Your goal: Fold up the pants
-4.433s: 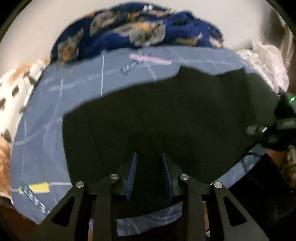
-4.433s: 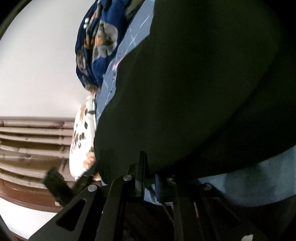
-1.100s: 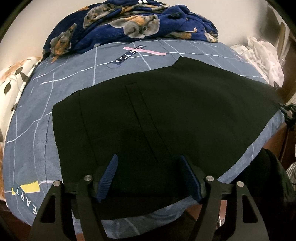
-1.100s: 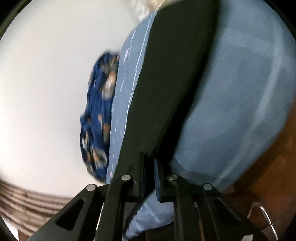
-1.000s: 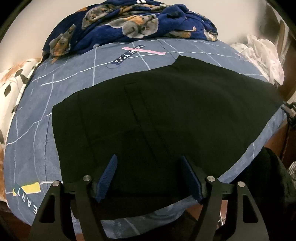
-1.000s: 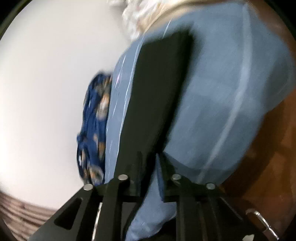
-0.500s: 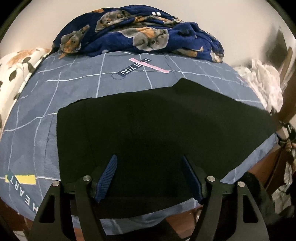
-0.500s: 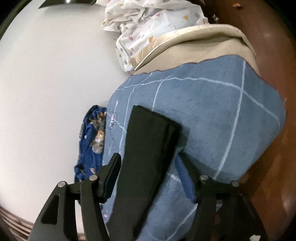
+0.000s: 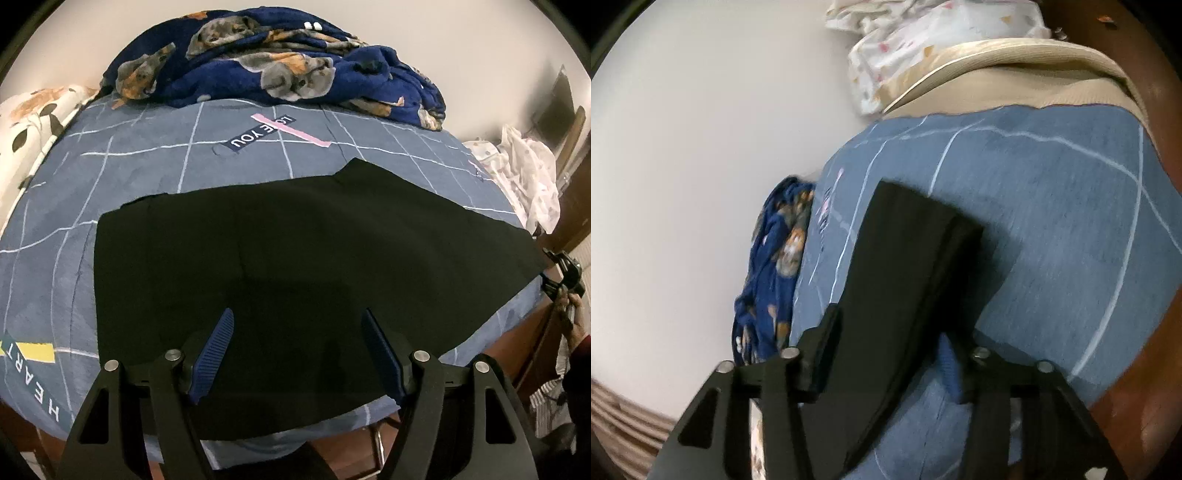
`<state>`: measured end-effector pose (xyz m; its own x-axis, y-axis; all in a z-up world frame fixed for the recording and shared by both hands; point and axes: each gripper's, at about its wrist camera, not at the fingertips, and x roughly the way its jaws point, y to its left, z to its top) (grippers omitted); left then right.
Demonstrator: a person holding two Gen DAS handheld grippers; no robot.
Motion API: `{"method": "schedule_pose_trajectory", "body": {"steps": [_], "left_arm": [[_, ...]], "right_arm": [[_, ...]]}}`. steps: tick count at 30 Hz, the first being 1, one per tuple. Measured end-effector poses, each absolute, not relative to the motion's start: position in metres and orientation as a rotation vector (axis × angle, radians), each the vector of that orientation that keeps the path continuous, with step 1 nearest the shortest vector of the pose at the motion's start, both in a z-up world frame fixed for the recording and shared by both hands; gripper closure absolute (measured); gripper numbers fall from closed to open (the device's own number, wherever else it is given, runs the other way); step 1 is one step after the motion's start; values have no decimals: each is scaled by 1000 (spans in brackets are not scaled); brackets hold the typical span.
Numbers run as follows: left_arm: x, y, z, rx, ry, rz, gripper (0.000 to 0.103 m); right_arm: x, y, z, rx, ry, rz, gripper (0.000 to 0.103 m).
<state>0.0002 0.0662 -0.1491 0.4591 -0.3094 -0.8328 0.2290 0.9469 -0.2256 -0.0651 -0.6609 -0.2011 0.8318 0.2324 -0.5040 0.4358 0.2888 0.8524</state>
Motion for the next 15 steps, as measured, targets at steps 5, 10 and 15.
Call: {"method": "schedule_pose_trajectory", "body": {"steps": [5, 10, 15], "left_arm": [[-3, 68, -145, -69, 1026, -316, 31], [-2, 71, -141, -97, 1021, -313, 31], [-7, 61, -136, -70, 1001, -336, 31]], "right_arm": [[-55, -657, -196, 1263, 675, -184, 90], [-40, -613, -136, 1069, 636, -109, 90], [-10, -527, -83, 895, 645, 33, 90]]}}
